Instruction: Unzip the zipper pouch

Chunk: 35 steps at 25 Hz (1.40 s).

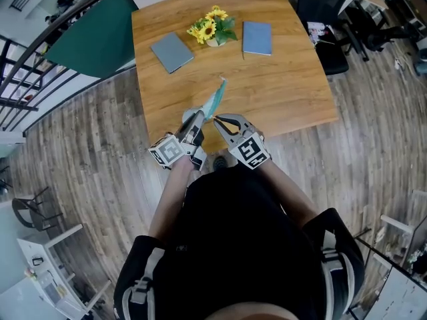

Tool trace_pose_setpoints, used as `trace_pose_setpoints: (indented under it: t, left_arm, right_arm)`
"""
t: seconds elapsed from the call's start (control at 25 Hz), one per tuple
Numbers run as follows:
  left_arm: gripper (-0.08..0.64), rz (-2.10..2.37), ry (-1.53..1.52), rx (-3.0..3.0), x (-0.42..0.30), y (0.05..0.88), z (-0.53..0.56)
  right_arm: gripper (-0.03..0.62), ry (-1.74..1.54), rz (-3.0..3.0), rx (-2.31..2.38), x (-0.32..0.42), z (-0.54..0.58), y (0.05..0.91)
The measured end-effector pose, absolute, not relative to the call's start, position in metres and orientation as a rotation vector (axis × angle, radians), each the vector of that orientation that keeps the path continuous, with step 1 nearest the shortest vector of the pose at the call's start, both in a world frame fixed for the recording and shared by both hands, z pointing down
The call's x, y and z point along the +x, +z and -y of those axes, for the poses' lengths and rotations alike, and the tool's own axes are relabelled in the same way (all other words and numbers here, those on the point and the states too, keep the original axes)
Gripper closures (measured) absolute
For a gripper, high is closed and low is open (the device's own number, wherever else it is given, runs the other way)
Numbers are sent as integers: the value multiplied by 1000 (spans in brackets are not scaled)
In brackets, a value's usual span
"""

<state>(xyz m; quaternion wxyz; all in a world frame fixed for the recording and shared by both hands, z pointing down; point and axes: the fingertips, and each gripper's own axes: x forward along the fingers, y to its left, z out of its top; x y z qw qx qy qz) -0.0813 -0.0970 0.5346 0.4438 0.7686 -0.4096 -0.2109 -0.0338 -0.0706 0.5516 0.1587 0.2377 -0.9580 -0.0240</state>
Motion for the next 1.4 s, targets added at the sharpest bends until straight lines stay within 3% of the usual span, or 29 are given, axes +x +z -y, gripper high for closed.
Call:
trace_pose_setpoints:
  t: [1.4]
  left_arm:
    - [558,997,-637,1725,-107,555,82]
  right_arm:
    - [584,-120,2656,682,-54,68,562]
